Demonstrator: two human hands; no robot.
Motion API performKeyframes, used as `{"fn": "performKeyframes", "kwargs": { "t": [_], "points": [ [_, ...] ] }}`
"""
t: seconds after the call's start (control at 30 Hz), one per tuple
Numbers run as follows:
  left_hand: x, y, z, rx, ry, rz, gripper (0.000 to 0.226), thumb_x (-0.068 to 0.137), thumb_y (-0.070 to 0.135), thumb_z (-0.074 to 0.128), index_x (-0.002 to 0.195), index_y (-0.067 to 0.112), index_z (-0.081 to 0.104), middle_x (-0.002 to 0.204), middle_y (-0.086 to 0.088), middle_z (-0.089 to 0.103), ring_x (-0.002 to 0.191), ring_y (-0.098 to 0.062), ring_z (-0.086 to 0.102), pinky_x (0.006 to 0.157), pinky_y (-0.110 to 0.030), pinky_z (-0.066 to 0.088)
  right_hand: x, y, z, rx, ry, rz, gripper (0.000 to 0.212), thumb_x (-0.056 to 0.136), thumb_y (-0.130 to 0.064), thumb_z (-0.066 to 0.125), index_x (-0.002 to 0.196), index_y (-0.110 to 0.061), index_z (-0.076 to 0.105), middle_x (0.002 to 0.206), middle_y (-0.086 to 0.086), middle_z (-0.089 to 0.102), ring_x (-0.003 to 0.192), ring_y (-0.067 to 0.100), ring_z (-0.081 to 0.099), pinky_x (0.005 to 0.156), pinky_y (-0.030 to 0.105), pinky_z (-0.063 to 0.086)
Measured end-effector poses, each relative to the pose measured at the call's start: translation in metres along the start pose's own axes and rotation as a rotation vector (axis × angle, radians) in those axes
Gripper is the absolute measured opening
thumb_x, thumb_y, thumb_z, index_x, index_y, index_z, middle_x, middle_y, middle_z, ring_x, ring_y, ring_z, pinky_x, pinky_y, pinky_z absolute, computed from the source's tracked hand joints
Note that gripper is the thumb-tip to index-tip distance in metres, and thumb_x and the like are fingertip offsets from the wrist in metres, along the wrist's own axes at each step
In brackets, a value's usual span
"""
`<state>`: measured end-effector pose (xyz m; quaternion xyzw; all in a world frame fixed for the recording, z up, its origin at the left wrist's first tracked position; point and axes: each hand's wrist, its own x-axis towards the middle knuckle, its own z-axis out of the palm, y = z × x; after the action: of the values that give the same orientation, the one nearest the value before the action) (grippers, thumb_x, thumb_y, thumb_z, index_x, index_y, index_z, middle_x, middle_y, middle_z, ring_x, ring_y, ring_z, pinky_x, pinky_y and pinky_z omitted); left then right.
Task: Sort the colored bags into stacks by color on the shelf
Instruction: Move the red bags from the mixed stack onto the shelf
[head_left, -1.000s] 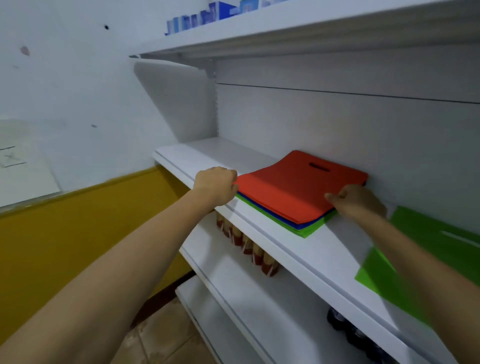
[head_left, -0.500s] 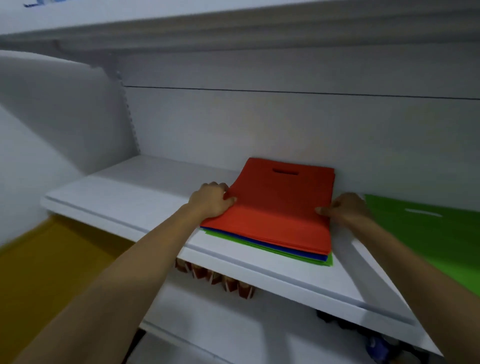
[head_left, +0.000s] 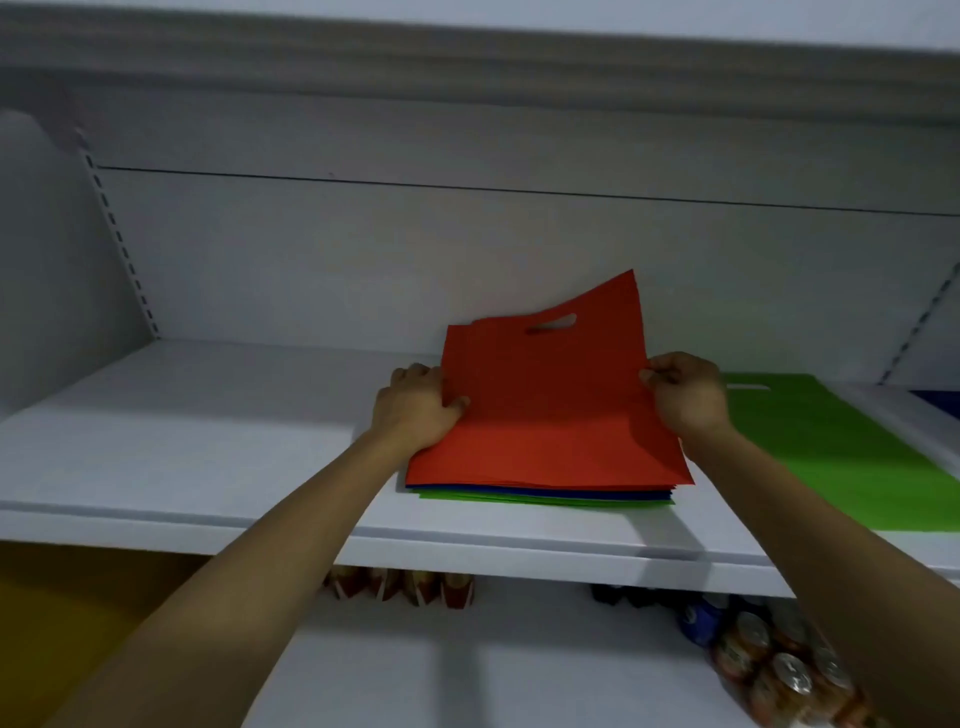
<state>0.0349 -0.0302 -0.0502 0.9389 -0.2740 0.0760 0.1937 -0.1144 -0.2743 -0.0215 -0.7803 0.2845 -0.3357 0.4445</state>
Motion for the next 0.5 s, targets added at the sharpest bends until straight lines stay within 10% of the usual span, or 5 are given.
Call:
{"fn": "performKeyframes", "kwargs": {
  "t": [0.2, 0.5],
  "points": [
    [0.002, 0.011, 0.001, -0.069, -0.036, 0.031, 0.053, 0.095, 0.050, 0.045, 0.138, 0.018, 0.044, 0.126, -0.009, 0.059, 0.116, -0.030, 0.052, 0.094, -0.040, 0.044, -0.011, -0.013, -0.014, 0.208, 0.062, 0.073, 0.010, 0.092, -0.007, 0.061, 0.102, -0.006, 0.064, 0.086, 0.004, 0.063, 0.067, 0.013, 0.056, 0.050, 0.010, 0.046],
    [0.012, 0.030, -0.003, -0.444, -0.009, -0.068, 0.052, 0.095, 0.047, 0.049, 0.133, 0.012, 0.052, 0.132, -0.010, 0.057, 0.118, -0.028, 0.055, 0.092, -0.031, 0.043, -0.016, -0.010, -0.037, 0.449, 0.091, 0.139, 0.010, 0.093, -0.009, 0.060, 0.087, -0.016, 0.062, 0.078, 0.000, 0.062, 0.059, 0.009, 0.058, 0.048, 0.012, 0.049]
  ]
}}
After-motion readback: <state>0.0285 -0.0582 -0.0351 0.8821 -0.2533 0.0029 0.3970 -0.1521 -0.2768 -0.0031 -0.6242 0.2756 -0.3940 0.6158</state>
